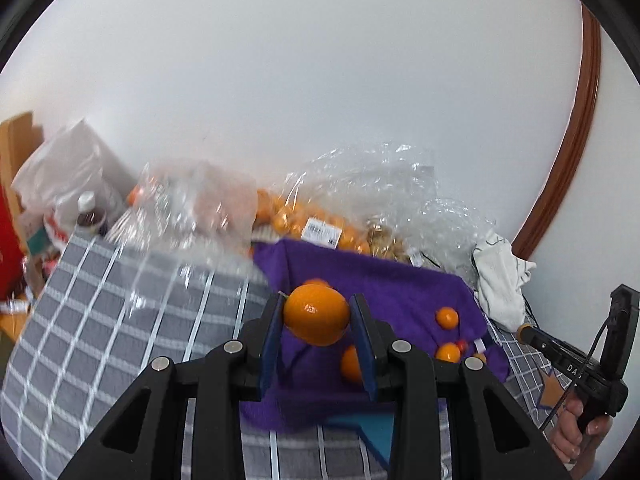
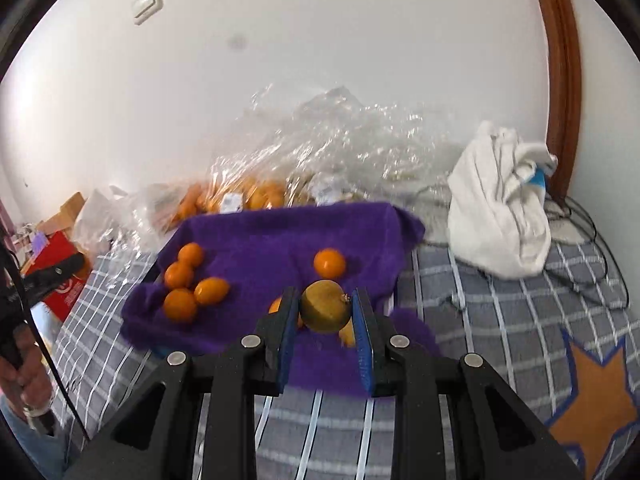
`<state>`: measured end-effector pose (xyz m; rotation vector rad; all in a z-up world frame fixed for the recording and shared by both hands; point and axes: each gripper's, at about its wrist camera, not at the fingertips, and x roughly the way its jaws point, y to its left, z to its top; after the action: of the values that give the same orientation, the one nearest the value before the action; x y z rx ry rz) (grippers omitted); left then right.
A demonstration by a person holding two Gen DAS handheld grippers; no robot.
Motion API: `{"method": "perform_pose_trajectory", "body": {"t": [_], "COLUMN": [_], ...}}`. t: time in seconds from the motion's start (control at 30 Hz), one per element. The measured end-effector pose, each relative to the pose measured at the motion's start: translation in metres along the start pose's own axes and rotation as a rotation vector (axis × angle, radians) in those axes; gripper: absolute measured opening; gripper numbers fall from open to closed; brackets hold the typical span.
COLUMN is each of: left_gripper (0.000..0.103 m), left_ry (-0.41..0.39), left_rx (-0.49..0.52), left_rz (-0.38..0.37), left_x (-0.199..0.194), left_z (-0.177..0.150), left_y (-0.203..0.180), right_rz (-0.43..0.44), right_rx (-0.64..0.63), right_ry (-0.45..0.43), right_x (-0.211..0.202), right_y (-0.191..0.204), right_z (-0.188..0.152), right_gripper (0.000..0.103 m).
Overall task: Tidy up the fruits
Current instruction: 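Carry the yellow fruit onto the towel with the right gripper while the left carries its orange, then open both grippers to release the yellow fruit and orange onto the towel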
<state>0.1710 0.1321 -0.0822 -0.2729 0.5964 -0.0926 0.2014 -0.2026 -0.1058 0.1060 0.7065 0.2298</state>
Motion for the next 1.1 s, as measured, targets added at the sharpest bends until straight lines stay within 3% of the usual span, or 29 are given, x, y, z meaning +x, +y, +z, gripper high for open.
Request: {"method": "perform_pose_trajectory", "body": {"t": [0.27,0.57,0.73,1.1], "left_gripper": [0.032,0.032,0.032,0.032], "left_ry": [0.055,0.208,0.276,0.33], "left_rx": [0.03,0.099,0.055,0.103], "left_rz": [-0.035,-0.031,-0.076,-0.03], "left_x": [0.073,0.148,0.163,0.173], "left_z": [0.041,0.015,0.009,0.002], "left_y": [-0.039,-0.06,-0.05,-0.055], "right_rz": [-0.007,-0.014,-0.018,-0.052], "right_rx": [0.037,0.086,0.054,0.02], "right_ry": [0.018,0.117,0.14,0.136], "right_x": [0.042,0.096,0.11,0.114], "right_y": [-0.01,-0.034,-0.028,-0.024], "right_z": [0.044,0.013,0.004,-0.006], "right_gripper": [0.027,0.027,0.027,0.027]}}
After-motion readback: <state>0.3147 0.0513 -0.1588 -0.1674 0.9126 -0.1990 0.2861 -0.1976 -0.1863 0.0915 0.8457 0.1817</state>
